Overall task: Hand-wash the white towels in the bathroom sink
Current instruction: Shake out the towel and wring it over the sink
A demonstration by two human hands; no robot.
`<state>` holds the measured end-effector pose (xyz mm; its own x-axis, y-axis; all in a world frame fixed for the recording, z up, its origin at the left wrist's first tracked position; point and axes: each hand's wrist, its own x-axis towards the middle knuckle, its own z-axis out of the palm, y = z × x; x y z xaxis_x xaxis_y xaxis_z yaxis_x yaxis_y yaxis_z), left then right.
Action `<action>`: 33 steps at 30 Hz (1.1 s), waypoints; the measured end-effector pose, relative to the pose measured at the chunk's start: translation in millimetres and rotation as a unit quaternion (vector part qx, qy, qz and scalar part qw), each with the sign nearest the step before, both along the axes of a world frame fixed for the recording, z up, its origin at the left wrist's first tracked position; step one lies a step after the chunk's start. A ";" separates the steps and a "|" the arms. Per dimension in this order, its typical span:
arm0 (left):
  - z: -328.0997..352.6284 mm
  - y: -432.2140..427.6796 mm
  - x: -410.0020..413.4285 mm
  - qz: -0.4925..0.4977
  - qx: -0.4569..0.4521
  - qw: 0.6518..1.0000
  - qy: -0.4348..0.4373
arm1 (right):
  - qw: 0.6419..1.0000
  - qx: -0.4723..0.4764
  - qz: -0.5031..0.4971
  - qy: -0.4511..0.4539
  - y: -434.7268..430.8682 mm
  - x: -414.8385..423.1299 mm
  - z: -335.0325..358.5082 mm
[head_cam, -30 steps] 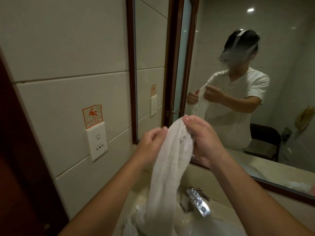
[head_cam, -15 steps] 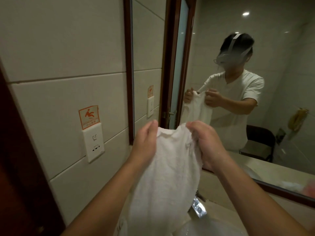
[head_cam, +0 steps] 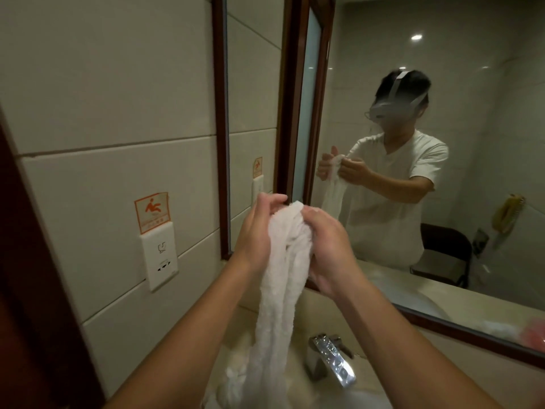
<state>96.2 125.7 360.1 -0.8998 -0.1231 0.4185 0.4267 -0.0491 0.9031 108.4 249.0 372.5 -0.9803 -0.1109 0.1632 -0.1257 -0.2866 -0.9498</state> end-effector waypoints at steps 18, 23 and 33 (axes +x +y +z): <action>51.3 16.5 -24.6 0.061 0.135 0.971 -0.189 | 0.987 0.151 0.046 -0.011 3.2 2.2 -65.2; 65.1 -3.6 -31.1 -0.072 0.118 0.969 -0.203 | 0.990 0.129 0.056 -0.005 -14.7 0.4 -47.9; -45.1 5.3 13.0 0.008 -0.045 0.977 -0.210 | 0.988 0.121 0.053 -0.077 -11.3 -44.0 -0.6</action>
